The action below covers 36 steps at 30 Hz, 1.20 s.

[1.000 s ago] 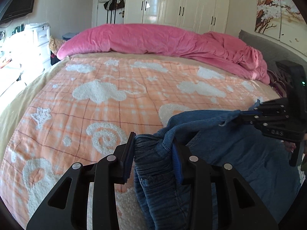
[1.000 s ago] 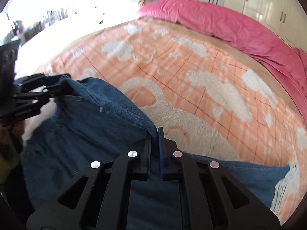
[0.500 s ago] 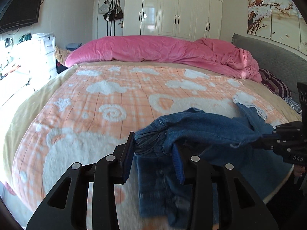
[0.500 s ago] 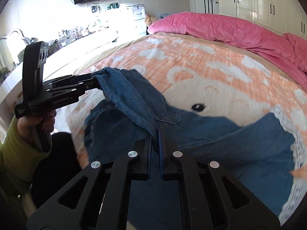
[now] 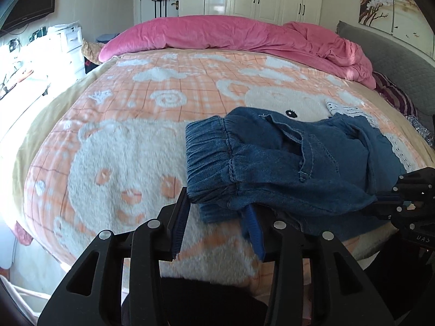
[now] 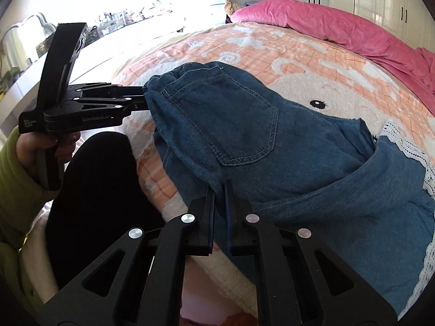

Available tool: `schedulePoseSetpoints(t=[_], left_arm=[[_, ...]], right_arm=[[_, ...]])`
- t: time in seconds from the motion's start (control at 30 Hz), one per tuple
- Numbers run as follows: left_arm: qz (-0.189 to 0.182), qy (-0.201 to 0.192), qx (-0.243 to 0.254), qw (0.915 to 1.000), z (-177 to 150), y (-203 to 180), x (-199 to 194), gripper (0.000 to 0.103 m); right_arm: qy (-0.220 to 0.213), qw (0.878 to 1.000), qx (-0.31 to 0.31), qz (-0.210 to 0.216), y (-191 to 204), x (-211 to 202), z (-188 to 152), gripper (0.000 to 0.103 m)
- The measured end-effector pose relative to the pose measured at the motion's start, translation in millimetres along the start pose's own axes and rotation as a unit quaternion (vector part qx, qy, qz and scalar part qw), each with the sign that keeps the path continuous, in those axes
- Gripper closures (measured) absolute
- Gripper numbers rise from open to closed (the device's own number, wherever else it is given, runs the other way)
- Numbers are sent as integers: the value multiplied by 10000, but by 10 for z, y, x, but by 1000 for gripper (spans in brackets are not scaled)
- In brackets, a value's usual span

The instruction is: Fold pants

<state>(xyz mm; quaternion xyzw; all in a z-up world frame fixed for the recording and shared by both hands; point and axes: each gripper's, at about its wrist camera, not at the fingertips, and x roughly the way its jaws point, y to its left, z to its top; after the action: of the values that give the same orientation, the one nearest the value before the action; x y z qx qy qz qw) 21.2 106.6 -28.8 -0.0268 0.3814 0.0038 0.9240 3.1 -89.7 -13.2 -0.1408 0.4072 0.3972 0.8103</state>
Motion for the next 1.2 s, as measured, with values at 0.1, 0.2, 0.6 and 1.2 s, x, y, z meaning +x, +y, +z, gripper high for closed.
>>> schedulePoseSetpoints(t=[0.1, 0.2, 0.6, 1.2], left_arm=[[-36, 54, -48, 10000, -42, 4, -32, 64], [-2, 130, -87, 9999, -96, 13, -81, 64], [-284, -388, -109, 9988, 170, -187, -509, 64], [-37, 416, 353, 9985, -86, -499, 138, 64]], right_arm=[[94, 10000, -4, 28, 12, 29, -71, 98], [160, 9998, 49, 62, 18, 69, -119, 98], [167, 9993, 207, 263, 7, 59, -185, 98], [-326, 9933, 1107, 30, -306, -283, 94, 72]])
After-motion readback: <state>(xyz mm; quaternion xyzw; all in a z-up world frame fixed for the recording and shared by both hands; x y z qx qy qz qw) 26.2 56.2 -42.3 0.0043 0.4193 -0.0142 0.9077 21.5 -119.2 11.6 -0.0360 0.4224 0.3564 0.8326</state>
